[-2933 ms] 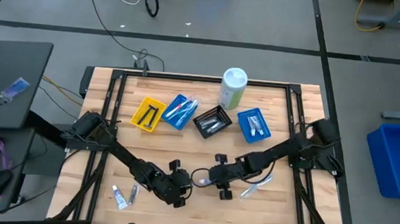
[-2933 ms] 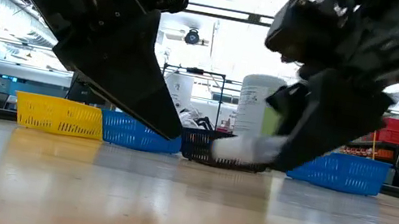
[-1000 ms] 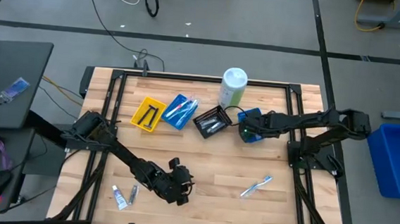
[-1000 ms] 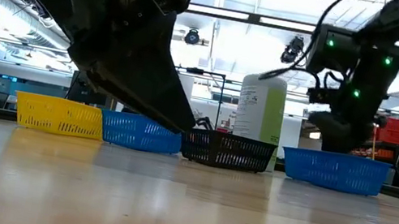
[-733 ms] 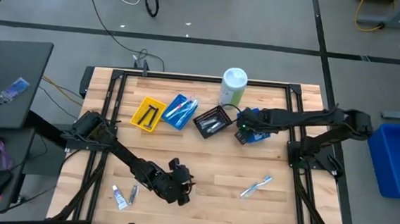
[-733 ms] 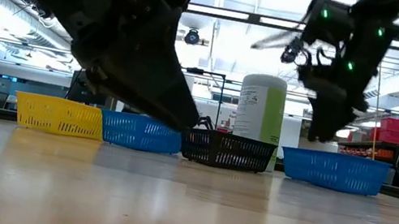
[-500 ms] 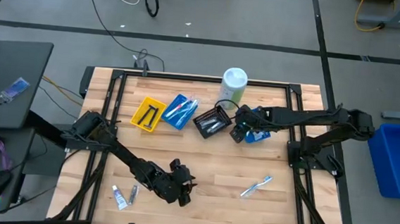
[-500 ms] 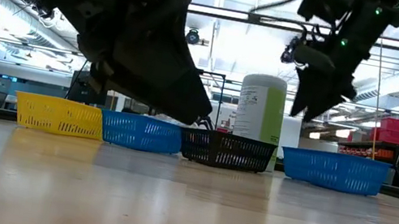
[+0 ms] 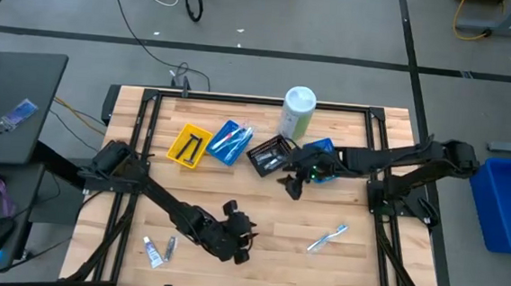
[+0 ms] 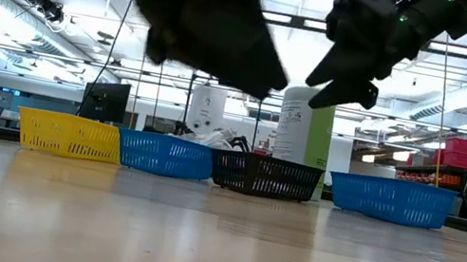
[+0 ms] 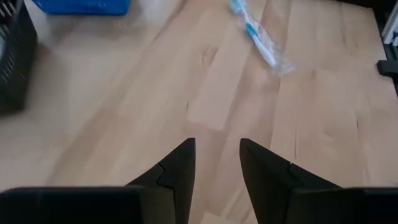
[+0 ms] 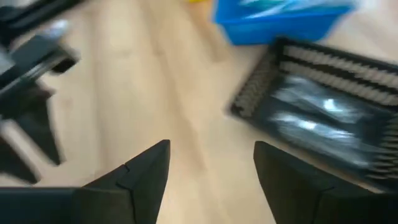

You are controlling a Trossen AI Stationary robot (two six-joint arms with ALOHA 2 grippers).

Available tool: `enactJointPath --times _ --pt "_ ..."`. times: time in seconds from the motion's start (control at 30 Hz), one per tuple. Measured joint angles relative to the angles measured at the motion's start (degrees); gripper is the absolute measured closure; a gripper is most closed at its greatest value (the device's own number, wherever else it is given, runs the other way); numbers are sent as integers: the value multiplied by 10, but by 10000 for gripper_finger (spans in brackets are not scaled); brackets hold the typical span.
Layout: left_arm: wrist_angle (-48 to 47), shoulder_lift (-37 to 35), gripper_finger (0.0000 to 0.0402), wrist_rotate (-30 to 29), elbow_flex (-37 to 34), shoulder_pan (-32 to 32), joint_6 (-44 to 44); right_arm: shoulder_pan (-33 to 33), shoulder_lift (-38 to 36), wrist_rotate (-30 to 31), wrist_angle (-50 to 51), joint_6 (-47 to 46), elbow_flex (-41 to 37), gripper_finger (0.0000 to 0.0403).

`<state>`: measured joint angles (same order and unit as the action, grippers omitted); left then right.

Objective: Pick & Place Travel size toiletries
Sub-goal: Put the blue toothbrush into the left blue basket

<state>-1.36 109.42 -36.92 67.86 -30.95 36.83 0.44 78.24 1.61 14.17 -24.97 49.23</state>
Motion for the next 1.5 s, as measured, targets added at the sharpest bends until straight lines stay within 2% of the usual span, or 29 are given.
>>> enactJointPath --times 0.1,0.23,0.53,0.7,0.77,0.97,1.33,1.5 --pt "-85 -3 267 5 47 5 -9 18 0 -35 -40 0 -20 169" --pt "-149 -4 267 19 86 8 -16 45 0 -74 -65 -11 -49 177" --pt "-143 -6 267 15 93 8 -70 125 0 -78 -166 -88 -116 193" --pt "-141 -31 267 -67 108 12 -123 155 0 -78 -235 -97 -141 199" --pt "-142 -38 267 -82 118 17 -153 162 0 -78 -254 -97 -146 201" --pt "-141 -39 266 -70 137 29 -203 179 0 -77 -275 -97 -146 195" --pt "-143 -39 266 -68 137 37 -192 185 0 -78 -316 -90 -146 170" --pt "-143 -39 267 -67 137 37 -191 183 0 -77 -309 -40 -146 163"
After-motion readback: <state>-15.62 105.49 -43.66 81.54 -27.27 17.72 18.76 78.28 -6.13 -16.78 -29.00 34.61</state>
